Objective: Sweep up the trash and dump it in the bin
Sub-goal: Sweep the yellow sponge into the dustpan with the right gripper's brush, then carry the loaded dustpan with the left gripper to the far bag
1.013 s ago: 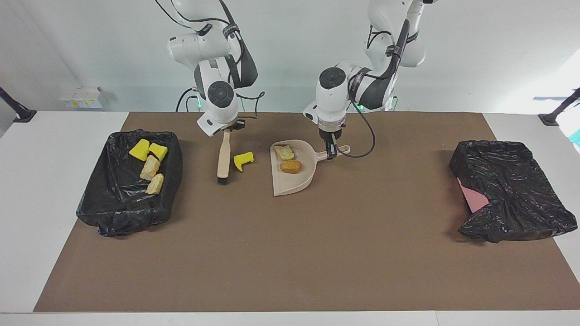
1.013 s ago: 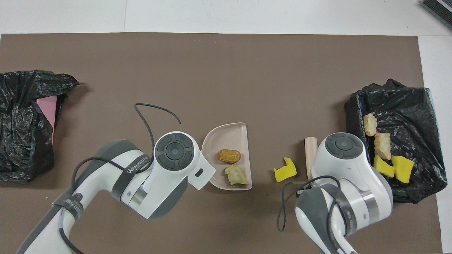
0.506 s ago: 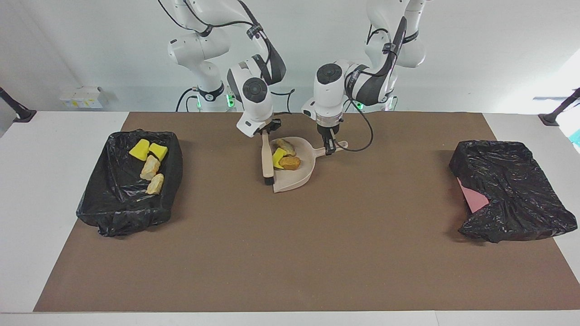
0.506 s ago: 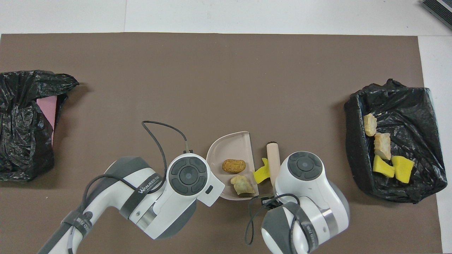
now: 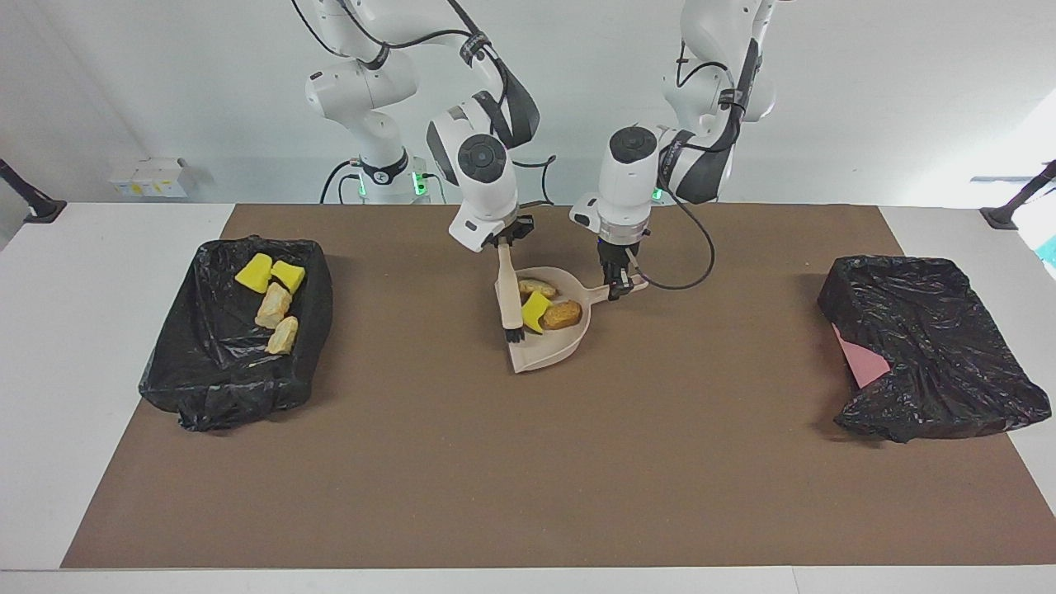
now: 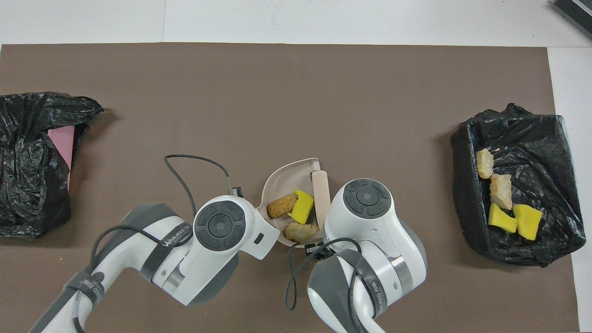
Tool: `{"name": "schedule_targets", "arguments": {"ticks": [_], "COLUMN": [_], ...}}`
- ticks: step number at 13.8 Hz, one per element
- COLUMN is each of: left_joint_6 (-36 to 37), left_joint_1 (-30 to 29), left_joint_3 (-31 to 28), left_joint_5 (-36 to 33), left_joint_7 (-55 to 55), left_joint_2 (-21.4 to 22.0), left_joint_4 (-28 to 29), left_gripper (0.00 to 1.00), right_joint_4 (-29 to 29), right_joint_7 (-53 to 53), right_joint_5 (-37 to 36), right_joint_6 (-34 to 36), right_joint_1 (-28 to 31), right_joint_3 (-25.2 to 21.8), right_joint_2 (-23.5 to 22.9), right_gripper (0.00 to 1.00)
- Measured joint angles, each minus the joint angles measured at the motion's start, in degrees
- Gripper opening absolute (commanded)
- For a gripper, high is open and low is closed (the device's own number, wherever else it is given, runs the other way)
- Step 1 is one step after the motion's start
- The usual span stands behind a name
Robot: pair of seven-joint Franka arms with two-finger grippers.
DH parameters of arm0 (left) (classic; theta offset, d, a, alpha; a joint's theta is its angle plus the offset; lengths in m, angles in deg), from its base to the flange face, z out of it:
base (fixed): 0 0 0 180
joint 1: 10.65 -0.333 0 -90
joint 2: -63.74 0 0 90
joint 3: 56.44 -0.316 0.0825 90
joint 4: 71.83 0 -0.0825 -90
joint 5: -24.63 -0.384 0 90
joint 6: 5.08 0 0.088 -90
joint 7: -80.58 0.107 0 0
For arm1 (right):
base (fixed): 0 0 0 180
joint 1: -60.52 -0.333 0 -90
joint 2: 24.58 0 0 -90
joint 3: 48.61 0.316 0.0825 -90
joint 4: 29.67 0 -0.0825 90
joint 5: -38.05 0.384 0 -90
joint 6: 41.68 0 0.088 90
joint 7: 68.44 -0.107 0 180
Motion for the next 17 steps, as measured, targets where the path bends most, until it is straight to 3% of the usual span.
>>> {"name": "schedule_targets", "arguments": {"ticks": [11,17], "left_joint_6": [-2.16,11.54], "left_joint_1": [-11.61,-18.06], "left_joint_3": [-0.25,-0.42], "left_joint_5": [10.94,11.48], "left_joint_7": [16.08,20.15], "left_joint_2": [-2.9,-4.73], "left_joint_4": [-3.52,-16.84], "left_gripper": [0.0,0.0], "right_joint_4": [-2.86,0.38], "right_joint_7": [0.0,-5.37], "right_joint_5": [-0.03,-0.03], "right_joint_6": [1.88,2.02], "right_joint_1": [0.68,-0.69], "right_joint_3": [-0.41,0.06], "right_joint_2": [0.85,2.82], "right_gripper": [0.0,0.0]}}
